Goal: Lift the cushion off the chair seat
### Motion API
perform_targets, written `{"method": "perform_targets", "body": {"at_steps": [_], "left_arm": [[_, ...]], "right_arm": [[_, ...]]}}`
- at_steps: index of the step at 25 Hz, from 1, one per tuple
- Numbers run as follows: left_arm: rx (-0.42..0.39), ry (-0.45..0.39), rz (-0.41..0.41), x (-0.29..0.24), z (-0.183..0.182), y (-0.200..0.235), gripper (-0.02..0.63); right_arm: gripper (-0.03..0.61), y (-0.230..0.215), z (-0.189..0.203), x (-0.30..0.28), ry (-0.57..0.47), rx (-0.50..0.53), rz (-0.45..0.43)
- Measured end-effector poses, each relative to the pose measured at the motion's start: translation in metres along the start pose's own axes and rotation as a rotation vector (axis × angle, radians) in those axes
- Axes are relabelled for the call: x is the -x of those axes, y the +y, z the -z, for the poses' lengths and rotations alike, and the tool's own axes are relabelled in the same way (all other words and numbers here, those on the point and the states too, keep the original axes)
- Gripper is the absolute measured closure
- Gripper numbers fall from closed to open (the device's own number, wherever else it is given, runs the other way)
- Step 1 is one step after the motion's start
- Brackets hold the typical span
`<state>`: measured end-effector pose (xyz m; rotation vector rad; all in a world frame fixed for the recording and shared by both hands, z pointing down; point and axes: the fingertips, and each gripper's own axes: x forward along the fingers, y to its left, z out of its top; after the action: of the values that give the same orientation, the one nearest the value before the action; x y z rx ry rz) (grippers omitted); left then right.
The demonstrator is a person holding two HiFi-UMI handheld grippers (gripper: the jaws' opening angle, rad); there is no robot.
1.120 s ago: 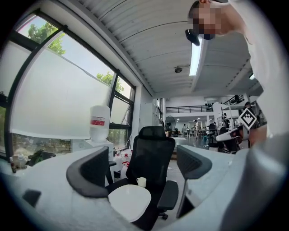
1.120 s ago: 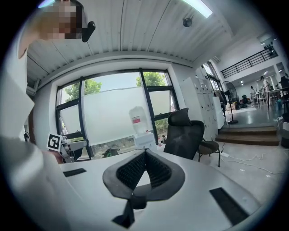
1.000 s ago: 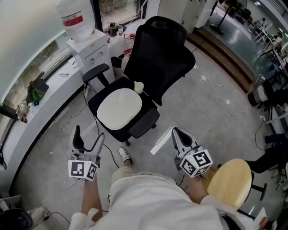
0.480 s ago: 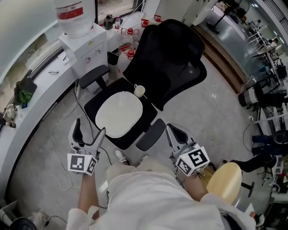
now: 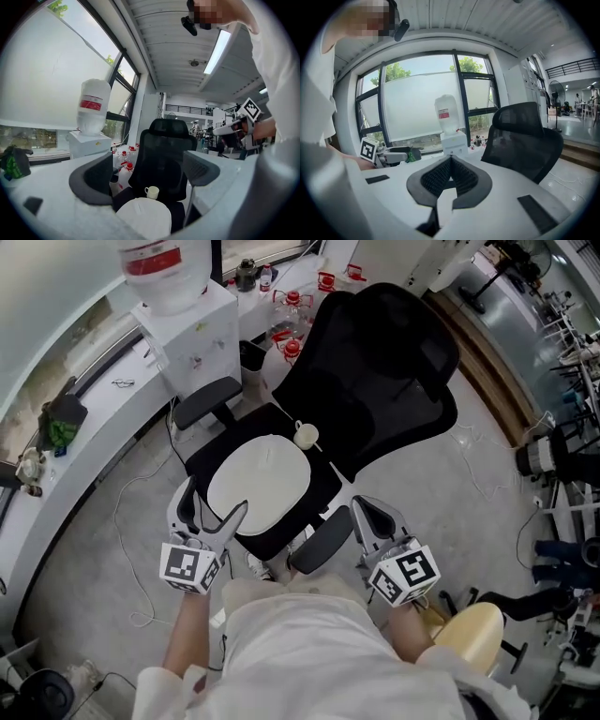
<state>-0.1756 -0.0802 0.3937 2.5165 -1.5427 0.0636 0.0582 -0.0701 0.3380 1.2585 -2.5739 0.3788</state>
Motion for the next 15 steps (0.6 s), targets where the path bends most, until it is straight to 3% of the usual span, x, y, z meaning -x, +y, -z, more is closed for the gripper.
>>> {"method": "perform_targets", "body": {"at_steps": [8,12,15], "left_arm": [[-0.046,0.080,0.035,-0.084,0.008,0.010,0.152],[-0.029,0.182,0.064,-0.123,0.045,0.024,0.152],[-0.083,0.282,0.088,-0.149,0.094,0.033,0.152]], "right_arm": [[0.575,-0.035,0.005,-0.061,0.048,-0.011,-0.086],[0.575,-0.038,0.016,-0.093,0.107,-0.020,-0.140],[0.575,-0.044,0.042,-0.113,0.160,-0.034,-0.169]]}}
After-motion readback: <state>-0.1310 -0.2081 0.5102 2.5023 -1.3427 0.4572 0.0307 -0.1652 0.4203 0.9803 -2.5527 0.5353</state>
